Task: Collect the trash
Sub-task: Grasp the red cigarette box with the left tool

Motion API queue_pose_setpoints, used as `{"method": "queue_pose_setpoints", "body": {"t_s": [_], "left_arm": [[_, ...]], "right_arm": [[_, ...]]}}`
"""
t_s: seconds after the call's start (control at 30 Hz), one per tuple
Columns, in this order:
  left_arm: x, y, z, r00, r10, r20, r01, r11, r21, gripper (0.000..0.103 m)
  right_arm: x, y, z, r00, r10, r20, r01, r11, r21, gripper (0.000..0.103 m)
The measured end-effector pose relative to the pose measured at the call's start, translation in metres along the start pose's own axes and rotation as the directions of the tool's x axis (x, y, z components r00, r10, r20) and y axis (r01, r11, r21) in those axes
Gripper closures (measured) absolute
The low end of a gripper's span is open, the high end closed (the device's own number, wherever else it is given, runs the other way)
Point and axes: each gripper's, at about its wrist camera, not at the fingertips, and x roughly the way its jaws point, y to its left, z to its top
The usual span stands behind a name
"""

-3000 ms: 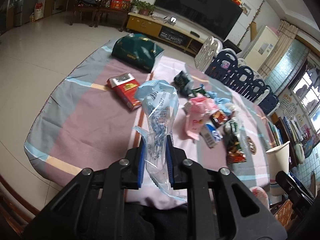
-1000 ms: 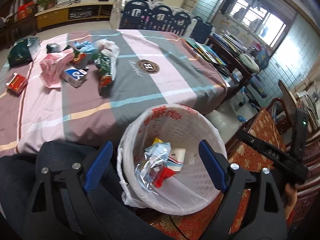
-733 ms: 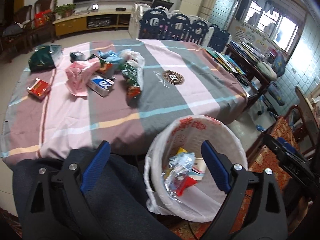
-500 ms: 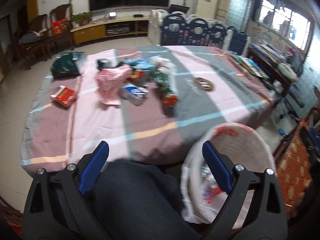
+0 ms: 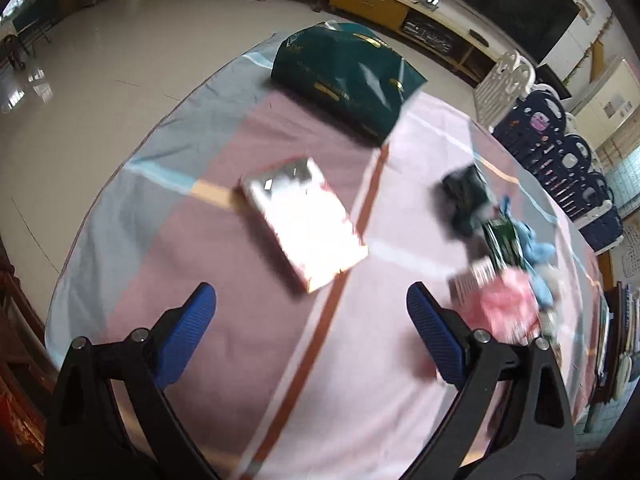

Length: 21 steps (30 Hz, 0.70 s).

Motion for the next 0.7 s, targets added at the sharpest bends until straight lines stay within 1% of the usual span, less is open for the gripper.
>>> {"method": "queue_pose_setpoints", "body": {"t_s": [0.03,0.13,0.17,0.2,0.23,0.27,0.33,0.4,0.47,0.57,0.67,0.7], "left_arm": [[0.012,-0.006,0.010,1.000,0.017,-0.010,-0.017,1.000,0.014,0.006],[0.042,-0.019,0.020,0.994,0.083,-0.071,-0.079,0.995,0.056,0.006],[0.052,-0.020,0.022,0.990,0.114,-0.087,-0.108,0.992,0.065,0.009],[0.059,-0.021,0.021,0.987,0.126,-0.095,-0.119,0.990,0.074,0.027],[0.063,-0.021,0.020,0.988,0.119,-0.101,-0.111,0.990,0.083,0.028],[0.061,-0.020,0.017,0.991,0.111,-0.080,-0.104,0.991,0.087,0.028],[0.050,-0.019,0.007,0.995,0.096,-0.034,-0.092,0.990,0.109,0.029],[0.030,-0.016,-0.010,0.997,0.080,0.020,-0.082,0.989,0.122,0.029],[0.004,-0.009,-0.030,0.995,0.066,0.075,-0.074,0.992,0.107,0.029],[-0.034,0.006,-0.064,0.990,0.049,0.136,-0.060,0.995,0.075,0.029],[-0.061,0.029,-0.091,0.989,0.048,0.142,-0.052,0.998,0.028,0.029],[-0.066,0.034,-0.096,0.989,0.047,0.142,-0.052,0.998,0.031,0.029]], "right_arm": [[0.006,0.004,0.001,1.000,0.003,-0.015,-0.003,1.000,-0.005,0.003],[0.014,0.013,0.000,0.999,0.018,-0.047,-0.019,1.000,-0.023,0.003],[0.018,0.017,0.000,0.998,0.025,-0.054,-0.027,0.999,-0.032,0.003],[0.021,0.021,0.002,0.998,0.030,-0.058,-0.032,0.999,-0.037,0.003],[0.022,0.024,0.004,0.998,0.036,-0.059,-0.038,0.998,-0.043,0.003],[0.025,0.029,0.007,0.997,0.046,-0.061,-0.049,0.998,-0.050,0.003],[0.030,0.041,0.012,0.996,0.066,-0.063,-0.070,0.995,-0.064,0.003],[0.035,0.054,0.018,0.994,0.088,-0.064,-0.093,0.993,-0.078,0.003],[0.046,0.072,0.025,0.991,0.112,-0.069,-0.118,0.989,-0.088,0.003],[0.064,0.100,0.036,0.987,0.140,-0.079,-0.148,0.983,-0.108,0.003],[0.086,0.136,0.050,0.981,0.169,-0.096,-0.181,0.974,-0.134,0.003],[0.095,0.150,0.055,0.978,0.182,-0.101,-0.194,0.971,-0.136,0.003]]}}
